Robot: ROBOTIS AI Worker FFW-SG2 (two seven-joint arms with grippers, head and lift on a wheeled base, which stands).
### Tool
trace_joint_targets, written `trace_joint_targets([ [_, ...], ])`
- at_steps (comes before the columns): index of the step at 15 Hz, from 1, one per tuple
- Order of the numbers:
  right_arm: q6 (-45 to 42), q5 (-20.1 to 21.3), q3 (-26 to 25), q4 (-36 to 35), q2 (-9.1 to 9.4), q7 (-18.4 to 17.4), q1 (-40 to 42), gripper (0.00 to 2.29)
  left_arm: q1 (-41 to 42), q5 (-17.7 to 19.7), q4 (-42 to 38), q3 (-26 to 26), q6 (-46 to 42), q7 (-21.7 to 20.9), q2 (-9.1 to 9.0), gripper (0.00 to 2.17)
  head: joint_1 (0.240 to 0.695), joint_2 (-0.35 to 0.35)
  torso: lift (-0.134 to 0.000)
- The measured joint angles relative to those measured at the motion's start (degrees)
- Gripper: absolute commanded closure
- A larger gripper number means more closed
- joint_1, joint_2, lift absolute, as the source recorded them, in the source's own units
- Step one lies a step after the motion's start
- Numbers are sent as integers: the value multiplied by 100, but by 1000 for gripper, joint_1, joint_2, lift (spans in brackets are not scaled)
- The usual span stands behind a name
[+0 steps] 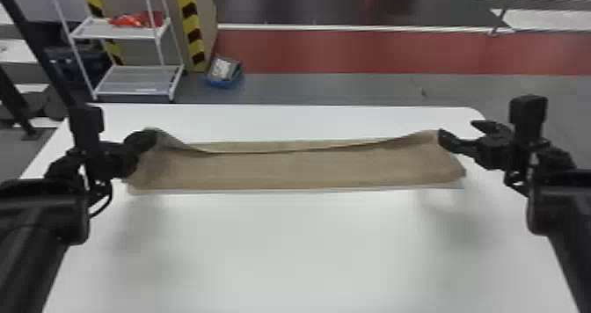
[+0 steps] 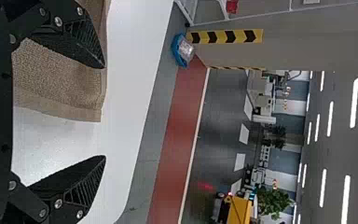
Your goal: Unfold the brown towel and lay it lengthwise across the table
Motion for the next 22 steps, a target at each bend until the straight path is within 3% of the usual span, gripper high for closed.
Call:
trace_joint_targets([
  [1, -1, 0, 0, 0, -5, -4, 0, 221, 17, 1, -25, 12, -14, -4, 0, 1652, 687, -23, -121],
  [2, -1, 0, -3, 0, -8, -5, -1, 221, 47, 2, -62, 15, -67, 42, -1, 1234, 686, -22, -121],
  [3, -1, 0, -7, -1, -8, -5, -1, 221, 110, 2, -119, 6, -254, 203, -17, 653, 684, -21, -121],
  [4, -1, 0, -8, -1, -7, -5, -1, 221, 161, -8, -156, -5, -422, 285, -42, 343, 681, -21, -121],
  [5, -1, 0, -9, -2, -6, -5, -1, 221, 182, -42, -174, -16, -508, 311, -58, 275, 679, -23, -121],
  [12, -27, 0, 25, -11, 29, 30, 0, 221, -113, -473, 156, -49, 82, 445, 10, 262, 691, -3, -121],
  [14, -64, 0, 26, -12, 31, 31, 8, 221, -161, -483, 204, -49, 97, 424, 44, 427, 689, 3, -121],
  [16, -95, 0, 23, -7, 26, 31, 15, 221, -203, -408, 242, -39, 102, 279, 84, 458, 688, 3, -121],
  [17, -110, 0, 20, -3, 23, 31, 17, 221, -210, -368, 248, -32, 103, 188, 91, 596, 688, 2, -121],
  [22, -131, 0, 13, -2, 19, 30, 25, 221, -334, -395, 337, -49, 142, 22, 82, 599, 684, -6, -121],
])
